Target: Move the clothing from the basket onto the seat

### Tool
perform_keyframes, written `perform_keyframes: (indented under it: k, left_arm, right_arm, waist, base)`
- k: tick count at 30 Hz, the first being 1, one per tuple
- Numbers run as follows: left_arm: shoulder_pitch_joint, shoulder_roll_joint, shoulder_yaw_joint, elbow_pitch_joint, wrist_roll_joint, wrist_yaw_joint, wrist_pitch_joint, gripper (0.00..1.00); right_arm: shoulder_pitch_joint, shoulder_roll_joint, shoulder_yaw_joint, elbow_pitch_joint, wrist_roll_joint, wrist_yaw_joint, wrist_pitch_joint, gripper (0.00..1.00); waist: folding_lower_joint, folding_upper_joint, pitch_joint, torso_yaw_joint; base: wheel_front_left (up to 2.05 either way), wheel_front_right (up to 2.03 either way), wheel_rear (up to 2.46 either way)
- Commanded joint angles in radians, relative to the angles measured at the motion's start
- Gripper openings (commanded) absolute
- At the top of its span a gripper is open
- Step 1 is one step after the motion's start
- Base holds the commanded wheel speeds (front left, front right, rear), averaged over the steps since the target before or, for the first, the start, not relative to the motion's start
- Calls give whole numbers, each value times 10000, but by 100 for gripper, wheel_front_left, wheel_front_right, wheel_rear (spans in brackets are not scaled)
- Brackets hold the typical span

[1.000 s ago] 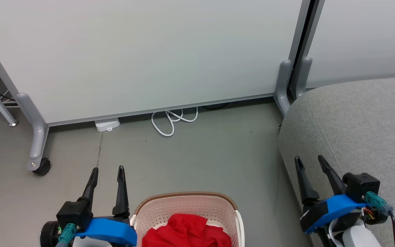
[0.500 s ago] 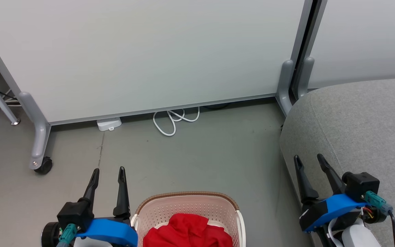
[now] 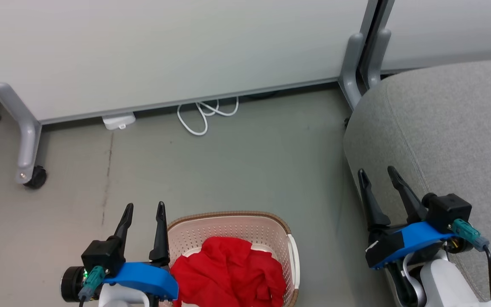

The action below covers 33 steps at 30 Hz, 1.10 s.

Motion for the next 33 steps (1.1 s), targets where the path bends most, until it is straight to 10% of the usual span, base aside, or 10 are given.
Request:
perform_keyframes:
  k: [1, 33]
  left_arm:
    - [-281, 12, -43, 128, -4, -51, 20, 100]
    - [-5332, 1379, -933, 5912, 510, -329, 1916, 100]
  right_arm:
    - [-258, -53, 72, -134, 31, 4, -11, 100]
    - [-2780, -38, 1861, -1000, 1622, 4, -792, 100]
  waist:
    - [0, 0, 760, -315]
    - [0, 0, 6863, -3161]
  base:
    - [0, 0, 0]
    - [0, 0, 0]
